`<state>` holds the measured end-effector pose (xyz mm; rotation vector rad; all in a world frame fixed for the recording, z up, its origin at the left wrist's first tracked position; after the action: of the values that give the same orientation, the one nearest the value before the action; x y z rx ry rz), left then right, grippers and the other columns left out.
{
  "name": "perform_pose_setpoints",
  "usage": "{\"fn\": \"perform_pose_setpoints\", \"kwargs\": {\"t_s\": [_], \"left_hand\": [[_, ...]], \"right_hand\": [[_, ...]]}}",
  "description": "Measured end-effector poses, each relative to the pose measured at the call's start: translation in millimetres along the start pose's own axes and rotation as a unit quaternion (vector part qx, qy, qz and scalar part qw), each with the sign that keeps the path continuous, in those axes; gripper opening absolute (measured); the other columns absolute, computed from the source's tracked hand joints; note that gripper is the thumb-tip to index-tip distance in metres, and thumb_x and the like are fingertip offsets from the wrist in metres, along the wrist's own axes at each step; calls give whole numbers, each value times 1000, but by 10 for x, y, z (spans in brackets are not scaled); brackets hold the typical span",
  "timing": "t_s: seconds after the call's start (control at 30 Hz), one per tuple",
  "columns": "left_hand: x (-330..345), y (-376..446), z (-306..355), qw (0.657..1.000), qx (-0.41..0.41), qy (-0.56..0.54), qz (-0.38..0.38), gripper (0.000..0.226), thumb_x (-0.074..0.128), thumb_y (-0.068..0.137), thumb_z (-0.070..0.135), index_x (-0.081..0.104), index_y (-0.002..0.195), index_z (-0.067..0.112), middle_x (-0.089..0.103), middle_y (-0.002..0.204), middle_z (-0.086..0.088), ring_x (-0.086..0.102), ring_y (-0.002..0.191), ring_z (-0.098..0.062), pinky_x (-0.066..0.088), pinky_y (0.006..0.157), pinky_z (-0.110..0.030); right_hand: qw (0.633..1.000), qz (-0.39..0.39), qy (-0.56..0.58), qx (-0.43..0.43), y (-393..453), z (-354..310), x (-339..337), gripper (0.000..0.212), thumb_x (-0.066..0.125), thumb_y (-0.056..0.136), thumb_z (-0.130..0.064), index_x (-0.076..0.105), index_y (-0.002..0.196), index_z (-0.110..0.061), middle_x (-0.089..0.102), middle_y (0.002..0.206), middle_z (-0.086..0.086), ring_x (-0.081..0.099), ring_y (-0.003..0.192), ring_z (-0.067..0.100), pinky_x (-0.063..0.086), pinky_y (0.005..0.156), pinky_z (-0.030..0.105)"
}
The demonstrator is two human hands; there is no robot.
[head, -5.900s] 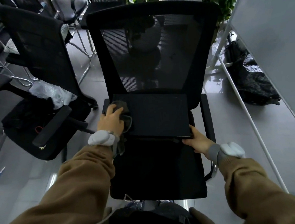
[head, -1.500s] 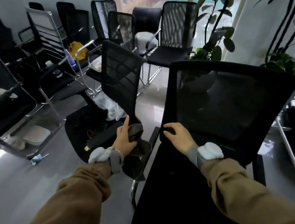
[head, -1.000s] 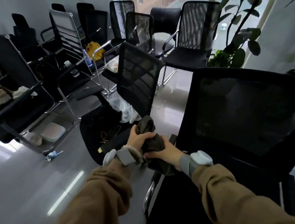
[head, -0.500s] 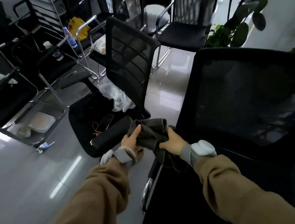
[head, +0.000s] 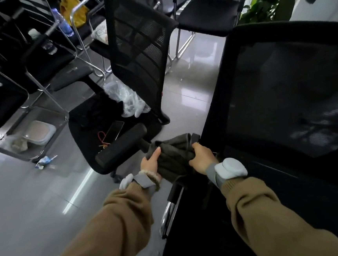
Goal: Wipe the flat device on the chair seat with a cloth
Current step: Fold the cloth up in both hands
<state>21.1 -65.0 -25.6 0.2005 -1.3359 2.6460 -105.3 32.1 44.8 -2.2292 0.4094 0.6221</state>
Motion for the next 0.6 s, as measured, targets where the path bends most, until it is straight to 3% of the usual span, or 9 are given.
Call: {"fn": "perform_pose_setpoints", "kwargs": {"t_s": [0.1, 0.23, 0.3, 0.37, 0.5, 0.6], "left_hand": [[63, 70, -265, 999, -32, -29, 4, 46, 68, 83, 26, 50, 118, 2, 56, 125, -24, 59, 109, -43, 44, 97, -61], [76, 172, -513, 998, -38, -15, 55, 71, 69, 81, 30, 33, 136, 3, 55, 118, -19, 60, 96, -36, 50, 89, -49], [77, 201, -574, 997, -14, 27, 73, 65, 64, 85, 29, 33, 134, -1, 55, 117, -16, 59, 99, -36, 49, 93, -48], [88, 241, -602, 989, 5, 118, 86, 58, 58, 89, 28, 35, 132, -4, 51, 131, -23, 53, 115, -41, 42, 103, -52], [74, 301, -595, 953, 11, 272, 131, 58, 50, 94, 29, 32, 134, -8, 43, 139, -26, 42, 127, -42, 34, 109, -46], [119, 227, -546, 925, 32, 341, 168, 54, 50, 94, 27, 32, 131, -8, 42, 139, -26, 41, 127, -42, 32, 109, -47]], "right_hand": [[999, -15, -37, 22, 37, 54, 7, 40, 45, 91, -4, 37, 131, -3, 47, 132, 22, 49, 119, 37, 44, 97, 40], [996, -27, -55, 69, 90, 100, 41, 43, 37, 95, -5, 32, 137, 0, 45, 137, 23, 47, 124, 36, 40, 101, 38], [996, -23, -35, 83, 77, 115, 45, 34, 33, 96, -6, 44, 128, -1, 48, 134, 22, 49, 122, 35, 39, 100, 36], [998, -7, -27, 56, 81, 83, 34, 28, 33, 95, -2, 52, 115, -4, 52, 130, 23, 51, 119, 36, 40, 97, 36], [999, 30, 25, 33, 60, 88, 6, 39, 32, 94, 0, 51, 128, -2, 50, 135, 19, 48, 123, 35, 39, 101, 35], [993, 60, 105, 9, 45, 73, -12, 42, 30, 92, 4, 57, 123, -3, 56, 127, 17, 52, 118, 32, 40, 100, 32]]}}
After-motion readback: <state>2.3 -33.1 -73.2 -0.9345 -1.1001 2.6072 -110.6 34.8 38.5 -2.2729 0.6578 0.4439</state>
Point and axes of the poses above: each hand's wrist, its own y-axis towards the middle knuckle, its own x-axis out of the palm, z = x × y, the point moved 4 cm from there along y, towards the middle knuckle
